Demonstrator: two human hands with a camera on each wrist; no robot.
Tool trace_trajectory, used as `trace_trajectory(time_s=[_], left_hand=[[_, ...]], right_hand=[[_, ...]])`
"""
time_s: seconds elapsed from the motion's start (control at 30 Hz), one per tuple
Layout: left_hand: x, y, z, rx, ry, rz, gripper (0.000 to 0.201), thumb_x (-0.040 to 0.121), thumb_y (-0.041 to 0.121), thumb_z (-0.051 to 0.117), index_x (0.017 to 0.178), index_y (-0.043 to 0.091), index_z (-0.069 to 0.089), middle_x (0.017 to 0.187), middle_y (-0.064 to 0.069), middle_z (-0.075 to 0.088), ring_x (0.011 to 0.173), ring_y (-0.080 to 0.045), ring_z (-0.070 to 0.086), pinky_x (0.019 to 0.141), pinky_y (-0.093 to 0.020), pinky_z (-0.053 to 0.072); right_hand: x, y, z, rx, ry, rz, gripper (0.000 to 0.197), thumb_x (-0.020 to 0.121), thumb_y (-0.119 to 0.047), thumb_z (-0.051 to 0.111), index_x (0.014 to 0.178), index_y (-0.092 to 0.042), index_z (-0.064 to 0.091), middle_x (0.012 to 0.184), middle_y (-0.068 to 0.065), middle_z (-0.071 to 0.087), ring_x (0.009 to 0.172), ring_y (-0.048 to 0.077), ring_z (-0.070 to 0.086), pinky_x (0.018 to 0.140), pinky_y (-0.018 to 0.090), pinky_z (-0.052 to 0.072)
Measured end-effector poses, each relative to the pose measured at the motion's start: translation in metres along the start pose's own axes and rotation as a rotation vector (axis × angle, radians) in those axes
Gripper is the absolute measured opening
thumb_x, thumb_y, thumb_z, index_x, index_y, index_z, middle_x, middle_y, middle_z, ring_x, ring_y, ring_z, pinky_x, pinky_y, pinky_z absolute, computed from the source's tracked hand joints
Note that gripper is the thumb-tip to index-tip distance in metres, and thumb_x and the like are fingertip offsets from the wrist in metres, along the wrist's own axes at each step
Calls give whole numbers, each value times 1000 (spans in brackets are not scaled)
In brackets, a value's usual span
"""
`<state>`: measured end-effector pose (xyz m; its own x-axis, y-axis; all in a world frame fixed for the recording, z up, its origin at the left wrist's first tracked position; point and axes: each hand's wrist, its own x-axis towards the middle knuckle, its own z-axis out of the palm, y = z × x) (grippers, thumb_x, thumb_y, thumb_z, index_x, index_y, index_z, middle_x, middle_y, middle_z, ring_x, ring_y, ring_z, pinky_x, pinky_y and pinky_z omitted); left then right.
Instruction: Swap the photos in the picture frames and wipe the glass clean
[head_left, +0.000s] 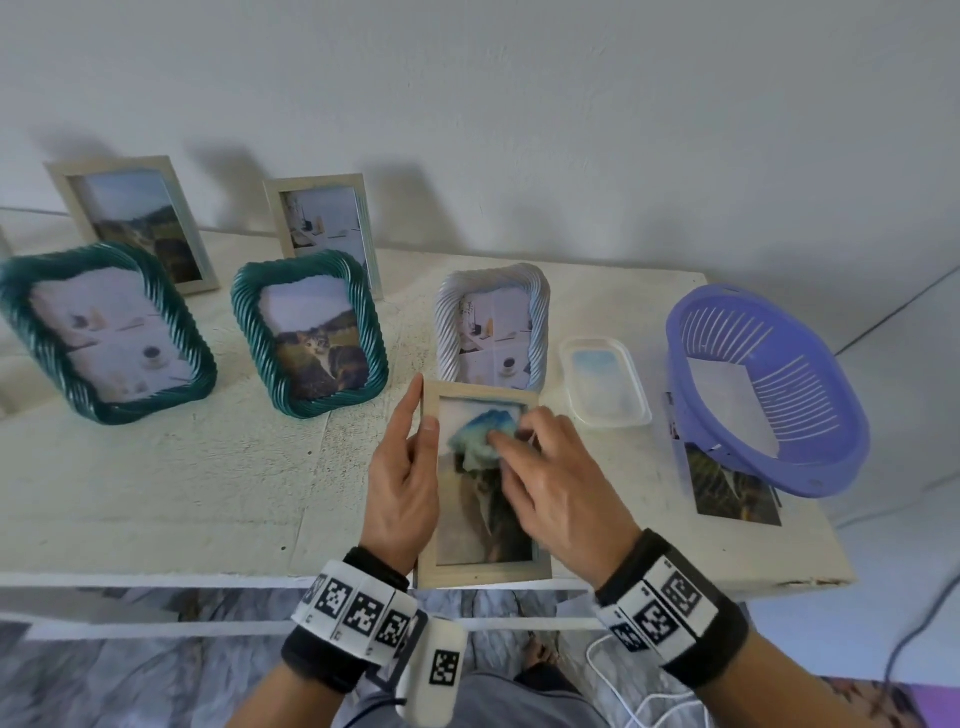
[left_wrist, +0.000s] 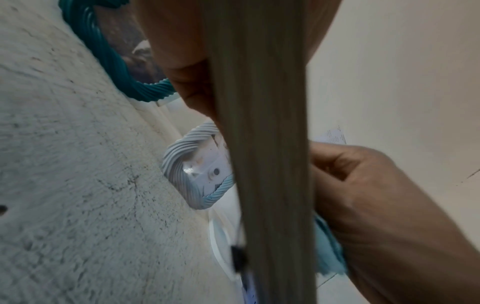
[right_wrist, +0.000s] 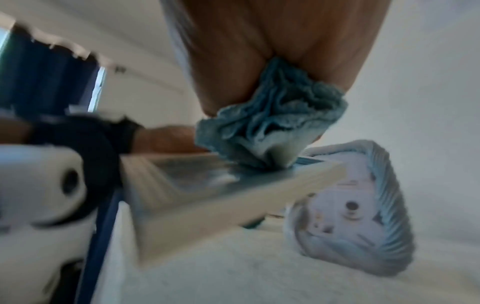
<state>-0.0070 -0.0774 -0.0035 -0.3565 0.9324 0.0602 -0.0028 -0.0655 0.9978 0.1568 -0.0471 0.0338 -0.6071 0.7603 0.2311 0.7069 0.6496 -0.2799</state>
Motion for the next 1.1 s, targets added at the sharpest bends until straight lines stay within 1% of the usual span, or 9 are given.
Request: trace_trajectory(time_s=[0.1,0.17,0.23,0.3,0.43,0.57,0.77,0.93,1.1], left_hand=[[0,-2,0,24,2,-5,53,97,52,44,148,42,35,112,-13,71,98,-33,68,85,-62,54],[3,-4,-2,49,-4,29,50,101,43,42,150,34,36,113,-5,71,101,-23,69,89,-46,56],[5,-3,-5,28,-2,68,44,106,26,41,149,24,37,94,5,71,82,-4,67,75,-23,56],[4,2,-7,-12,1,70,43,105,13,38,147,21,37,79,2,68,64,0,62,59,-16,51],[2,7,-10,16,38,70,44,105,26,39,149,29,35,56,-16,53,54,-19,49,45,-44,46],[1,1,-5,119,74,113,46,104,16,41,150,19,36,47,9,31,43,-3,26,44,-14,24],[5,7,-11,113,74,105,46,105,16,41,150,22,37,53,-4,29,44,-6,26,42,-17,25],[-2,5,-3,152,72,111,47,104,14,41,150,19,35,46,10,26,41,-4,23,43,-12,21],[0,7,-2,161,85,131,45,104,12,42,149,17,38,45,11,31,41,-2,25,44,-11,22]], right_hand=[[11,-1,0,-11,77,115,25,90,-19,57,112,-9,65,106,8,48,85,18,50,74,25,52],[13,-11,2,76,88,105,23,91,-16,59,112,-8,65,103,8,47,83,18,50,73,25,51],[6,-19,4,180,30,26,24,92,-16,58,115,-8,64,103,6,46,83,15,50,75,21,49],[-4,-20,1,196,-56,-52,26,93,-18,58,117,-9,64,103,5,46,83,13,50,75,18,47],[-2,-8,-5,-10,13,7,25,91,-20,57,112,-9,66,102,7,49,80,12,46,73,21,51],[14,-16,-1,40,156,187,18,93,-18,53,102,-7,65,94,6,46,73,16,47,66,22,45],[-14,-31,4,240,38,78,21,93,-18,56,110,-10,65,98,-1,44,76,10,49,70,11,40],[15,-6,-2,119,148,198,19,94,-18,53,101,-7,67,92,4,44,74,18,50,69,28,50],[2,-26,-3,266,100,192,14,95,-17,56,102,-9,65,92,-2,40,73,8,46,71,13,40]])
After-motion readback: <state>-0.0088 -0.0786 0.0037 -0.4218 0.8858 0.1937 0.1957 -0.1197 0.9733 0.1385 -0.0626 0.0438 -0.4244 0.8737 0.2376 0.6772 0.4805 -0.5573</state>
